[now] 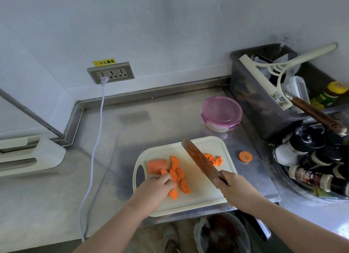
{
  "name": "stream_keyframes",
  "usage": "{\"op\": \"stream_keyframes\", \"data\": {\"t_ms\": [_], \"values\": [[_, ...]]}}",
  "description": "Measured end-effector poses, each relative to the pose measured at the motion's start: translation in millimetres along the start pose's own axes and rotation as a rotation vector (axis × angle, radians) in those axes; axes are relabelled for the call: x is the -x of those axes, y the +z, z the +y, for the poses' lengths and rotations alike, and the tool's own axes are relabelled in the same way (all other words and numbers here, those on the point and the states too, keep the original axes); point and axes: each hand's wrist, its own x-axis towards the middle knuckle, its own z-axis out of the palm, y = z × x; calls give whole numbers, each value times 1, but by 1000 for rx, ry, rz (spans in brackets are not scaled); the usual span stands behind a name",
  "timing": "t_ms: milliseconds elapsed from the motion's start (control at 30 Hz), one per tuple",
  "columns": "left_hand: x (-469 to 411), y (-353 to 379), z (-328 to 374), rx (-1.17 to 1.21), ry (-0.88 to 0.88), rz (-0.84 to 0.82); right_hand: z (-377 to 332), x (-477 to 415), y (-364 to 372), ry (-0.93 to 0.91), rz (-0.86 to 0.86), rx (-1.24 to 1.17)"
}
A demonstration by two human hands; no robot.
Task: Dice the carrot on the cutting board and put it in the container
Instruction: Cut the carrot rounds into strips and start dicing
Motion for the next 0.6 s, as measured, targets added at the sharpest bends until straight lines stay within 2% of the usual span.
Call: {"op": "stream_keyframes", "data": {"t_ms": [133,233,367,500,600], "values": [[8,7,7,148,-164,57,0,0,1,-5,0,13],[6,0,24,276,-403,34,1,-1,2,-2,-6,15],[-4,0,41,466,-678,88,0,1,1,-4,-7,16],[-13,0,48,581,-830,133,0,2,-1,12,-11,-16],[-15,-5,55,634,-875,179,1,3,-2,14,-7,-26]]}}
